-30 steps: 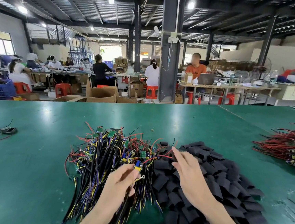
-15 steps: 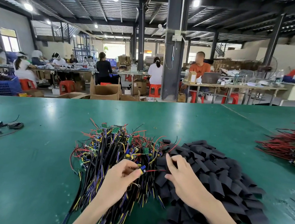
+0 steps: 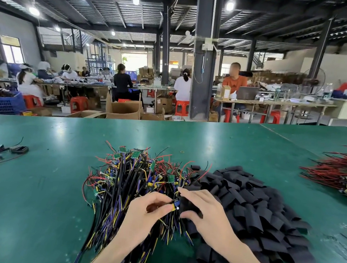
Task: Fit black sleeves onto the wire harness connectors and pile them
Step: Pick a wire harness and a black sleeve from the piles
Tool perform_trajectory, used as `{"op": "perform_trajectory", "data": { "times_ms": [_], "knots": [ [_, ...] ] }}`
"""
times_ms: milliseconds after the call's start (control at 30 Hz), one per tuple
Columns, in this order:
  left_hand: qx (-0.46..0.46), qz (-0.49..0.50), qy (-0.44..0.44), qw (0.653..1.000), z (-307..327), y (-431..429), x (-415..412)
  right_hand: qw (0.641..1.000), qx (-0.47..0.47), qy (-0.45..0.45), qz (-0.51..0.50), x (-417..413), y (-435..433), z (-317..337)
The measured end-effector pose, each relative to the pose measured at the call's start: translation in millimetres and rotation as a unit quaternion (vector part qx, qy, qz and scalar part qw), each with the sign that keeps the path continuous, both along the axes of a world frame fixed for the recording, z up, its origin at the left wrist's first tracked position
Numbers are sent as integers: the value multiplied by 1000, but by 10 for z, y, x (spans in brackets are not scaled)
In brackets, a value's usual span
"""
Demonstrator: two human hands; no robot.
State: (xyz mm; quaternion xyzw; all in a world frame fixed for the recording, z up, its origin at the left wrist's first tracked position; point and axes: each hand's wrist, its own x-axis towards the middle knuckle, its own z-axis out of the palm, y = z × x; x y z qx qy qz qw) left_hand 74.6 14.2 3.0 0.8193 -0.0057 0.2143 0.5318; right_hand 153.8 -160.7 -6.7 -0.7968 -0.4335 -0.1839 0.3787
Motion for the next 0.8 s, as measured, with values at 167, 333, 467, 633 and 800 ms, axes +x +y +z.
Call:
{"op": "perform_trajectory", "data": {
  "times_ms": [167,333,467,633,800],
  "knots": [
    [33,-10,11,999,29,14,-13,999,24,45,5,18,-12,3],
    [43,-6,12,999,35,-5,-27,992,9,119,36,30,-27,17],
    [27,13,14,999,19,-49,-21,993,8,112,42,2,-18,9],
    [16,17,59,998,8,-32,-9,998,-9,34,47,-82,28,17],
    [15,40,56,998,46,-80,-43,998,-8,43,55,-115,25,41]
  ]
}}
